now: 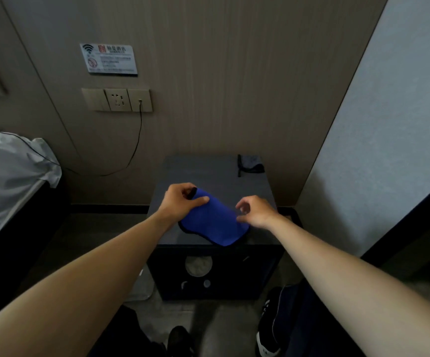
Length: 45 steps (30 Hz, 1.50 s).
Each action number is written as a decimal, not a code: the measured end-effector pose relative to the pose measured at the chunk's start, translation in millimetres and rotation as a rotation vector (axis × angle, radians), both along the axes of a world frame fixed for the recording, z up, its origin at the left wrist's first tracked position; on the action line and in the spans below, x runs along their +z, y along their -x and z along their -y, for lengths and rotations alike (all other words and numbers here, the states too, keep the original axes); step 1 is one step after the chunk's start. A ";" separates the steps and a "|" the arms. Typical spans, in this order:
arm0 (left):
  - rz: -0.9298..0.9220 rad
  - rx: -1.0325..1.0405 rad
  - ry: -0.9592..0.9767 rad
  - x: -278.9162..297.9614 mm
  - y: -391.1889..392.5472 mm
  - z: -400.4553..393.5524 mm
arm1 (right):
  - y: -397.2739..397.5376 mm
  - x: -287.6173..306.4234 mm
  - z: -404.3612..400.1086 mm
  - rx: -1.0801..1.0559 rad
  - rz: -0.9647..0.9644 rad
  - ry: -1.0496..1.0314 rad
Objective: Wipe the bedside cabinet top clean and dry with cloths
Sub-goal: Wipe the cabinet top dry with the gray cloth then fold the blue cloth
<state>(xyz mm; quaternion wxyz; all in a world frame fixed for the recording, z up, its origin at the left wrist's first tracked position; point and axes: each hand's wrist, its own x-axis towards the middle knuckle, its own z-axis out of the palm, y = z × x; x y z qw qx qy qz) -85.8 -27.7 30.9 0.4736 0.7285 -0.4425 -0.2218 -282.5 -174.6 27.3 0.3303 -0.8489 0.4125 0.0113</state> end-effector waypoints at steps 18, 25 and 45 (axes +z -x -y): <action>0.197 0.231 -0.143 16.7 -11.8 8.1 | -27.6 16.8 -37.3 0.035 0.389 -0.627; -0.933 0.121 -0.461 3.1 2.3 -7.1 | -25.4 14.5 -27.9 -0.229 0.616 -0.838; -0.190 -0.040 -0.169 -16.8 10.6 -2.6 | -8.2 2.4 -6.4 -0.122 0.410 -0.184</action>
